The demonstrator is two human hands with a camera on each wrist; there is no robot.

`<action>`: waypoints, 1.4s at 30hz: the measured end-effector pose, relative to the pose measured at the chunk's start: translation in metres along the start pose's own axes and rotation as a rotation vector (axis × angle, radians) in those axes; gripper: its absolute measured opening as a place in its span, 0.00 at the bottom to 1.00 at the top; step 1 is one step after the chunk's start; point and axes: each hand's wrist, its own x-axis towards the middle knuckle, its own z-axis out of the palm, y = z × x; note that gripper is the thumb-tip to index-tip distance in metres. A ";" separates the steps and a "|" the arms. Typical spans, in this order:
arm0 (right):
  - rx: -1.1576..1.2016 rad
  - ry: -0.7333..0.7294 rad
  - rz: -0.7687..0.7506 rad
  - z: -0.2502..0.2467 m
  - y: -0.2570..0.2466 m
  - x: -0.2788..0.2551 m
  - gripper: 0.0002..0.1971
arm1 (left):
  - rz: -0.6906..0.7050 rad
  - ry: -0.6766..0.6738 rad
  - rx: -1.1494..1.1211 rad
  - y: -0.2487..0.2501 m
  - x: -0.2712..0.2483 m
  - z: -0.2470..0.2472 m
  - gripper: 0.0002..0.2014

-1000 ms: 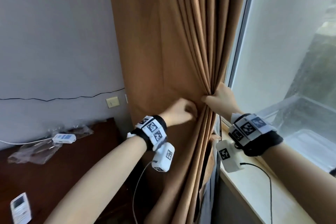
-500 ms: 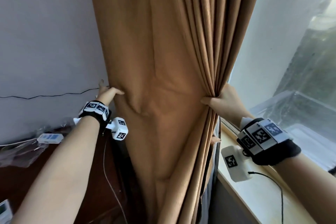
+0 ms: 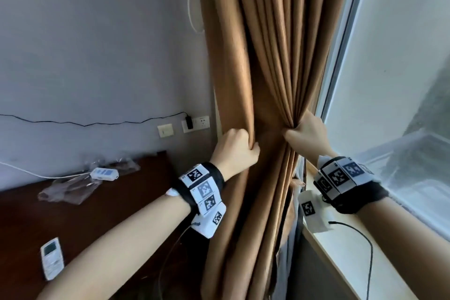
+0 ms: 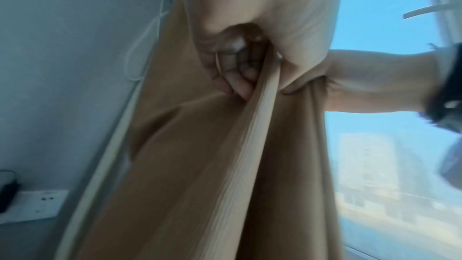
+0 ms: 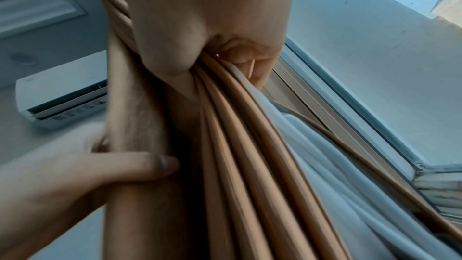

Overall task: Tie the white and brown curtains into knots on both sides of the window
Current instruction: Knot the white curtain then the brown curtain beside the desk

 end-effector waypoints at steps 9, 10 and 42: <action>0.086 -0.071 0.048 -0.008 -0.007 -0.011 0.17 | 0.068 -0.195 -0.134 0.050 -0.004 0.018 0.10; 0.102 -0.092 0.058 -0.010 -0.007 -0.011 0.20 | 0.070 -0.209 -0.147 0.052 -0.004 0.018 0.13; 0.035 -0.001 -0.029 -0.001 0.018 0.009 0.08 | -0.462 -0.009 -0.774 -0.149 0.100 0.055 0.06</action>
